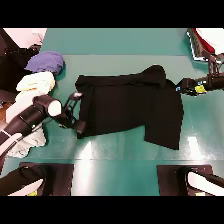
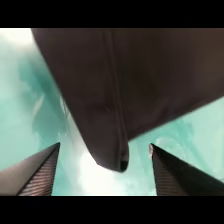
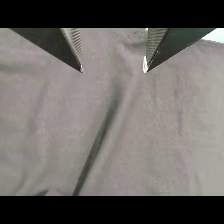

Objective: Fold the shirts.

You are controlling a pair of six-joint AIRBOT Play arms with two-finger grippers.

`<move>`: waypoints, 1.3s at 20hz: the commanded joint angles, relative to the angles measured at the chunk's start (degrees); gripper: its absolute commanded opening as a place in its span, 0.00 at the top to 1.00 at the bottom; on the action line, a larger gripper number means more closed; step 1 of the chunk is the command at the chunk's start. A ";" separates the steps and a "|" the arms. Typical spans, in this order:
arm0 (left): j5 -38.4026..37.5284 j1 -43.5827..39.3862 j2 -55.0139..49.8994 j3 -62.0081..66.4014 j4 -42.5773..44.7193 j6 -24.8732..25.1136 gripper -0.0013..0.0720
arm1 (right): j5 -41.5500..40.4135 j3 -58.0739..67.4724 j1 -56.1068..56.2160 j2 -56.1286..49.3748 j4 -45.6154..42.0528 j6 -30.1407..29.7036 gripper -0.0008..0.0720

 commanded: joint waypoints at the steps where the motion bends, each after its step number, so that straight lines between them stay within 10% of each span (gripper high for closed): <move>1: 1.90 -2.08 0.57 -3.63 0.26 -2.38 0.09 | -0.66 -1.64 0.00 2.36 0.04 -0.09 0.39; 5: 3.30 -2.08 0.50 -3.65 0.15 -2.36 0.13 | -0.44 -1.64 0.00 2.58 0.07 -0.09 0.39; 7: 2.43 -2.08 0.50 -3.65 0.15 -1.31 0.51 | -0.52 -1.64 0.00 2.58 0.07 -0.09 0.39; 12: 0.96 -2.08 0.50 -3.78 0.07 -1.29 0.51 | -0.46 -1.64 0.00 2.58 0.07 -0.07 0.39; 14: 0.96 -2.08 0.50 -4.09 1.60 -1.03 0.95 | -0.42 -1.64 -0.02 2.58 0.07 -0.07 0.39; 26: -3.52 18.69 7.23 -3.02 0.46 5.11 0.95 | 11.74 -3.58 -14.27 4.96 0.07 -1.64 0.39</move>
